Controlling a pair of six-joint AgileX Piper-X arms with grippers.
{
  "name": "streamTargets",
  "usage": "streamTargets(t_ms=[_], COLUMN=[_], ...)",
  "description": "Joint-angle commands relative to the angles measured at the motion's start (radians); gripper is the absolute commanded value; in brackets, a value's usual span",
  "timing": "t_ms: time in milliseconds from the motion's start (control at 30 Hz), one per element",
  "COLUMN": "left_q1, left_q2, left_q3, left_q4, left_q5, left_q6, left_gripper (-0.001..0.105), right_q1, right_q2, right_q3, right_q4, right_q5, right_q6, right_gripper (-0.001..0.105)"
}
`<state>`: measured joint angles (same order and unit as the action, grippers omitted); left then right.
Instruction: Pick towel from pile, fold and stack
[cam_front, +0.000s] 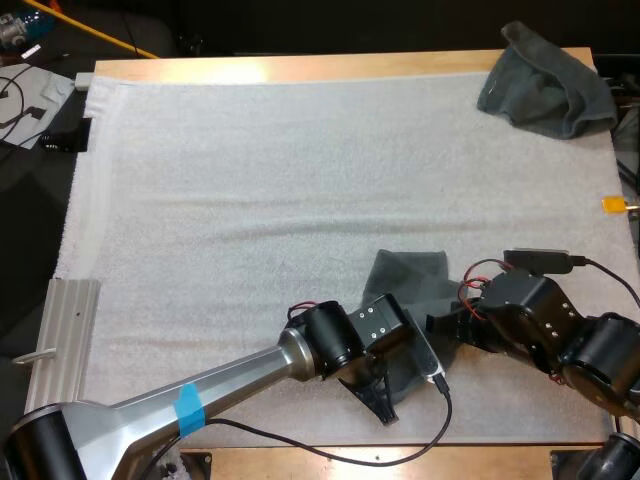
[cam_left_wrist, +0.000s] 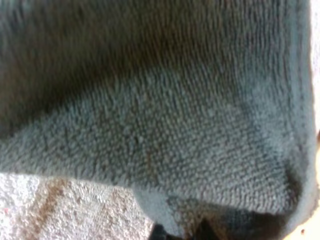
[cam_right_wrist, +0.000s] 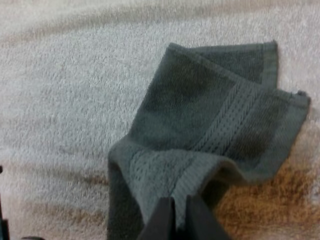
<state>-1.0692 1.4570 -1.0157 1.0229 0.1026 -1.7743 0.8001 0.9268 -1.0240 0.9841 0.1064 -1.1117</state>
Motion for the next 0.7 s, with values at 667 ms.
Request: streamTargets(t_ms=[667], left_q1=[0.021], left_q2=[-0.474], left_q3=[-0.252], left_q4=[0.24], left_q5=[-0.141], left_q6=[-0.105], left_gripper=[0.0], right_q1=[0.009], right_q2=[-0.061], right_q3=[-0.26], right_q4=[0.305], right_q5=[-0.001], right_q6=[-0.037], right_gripper=[0.0])
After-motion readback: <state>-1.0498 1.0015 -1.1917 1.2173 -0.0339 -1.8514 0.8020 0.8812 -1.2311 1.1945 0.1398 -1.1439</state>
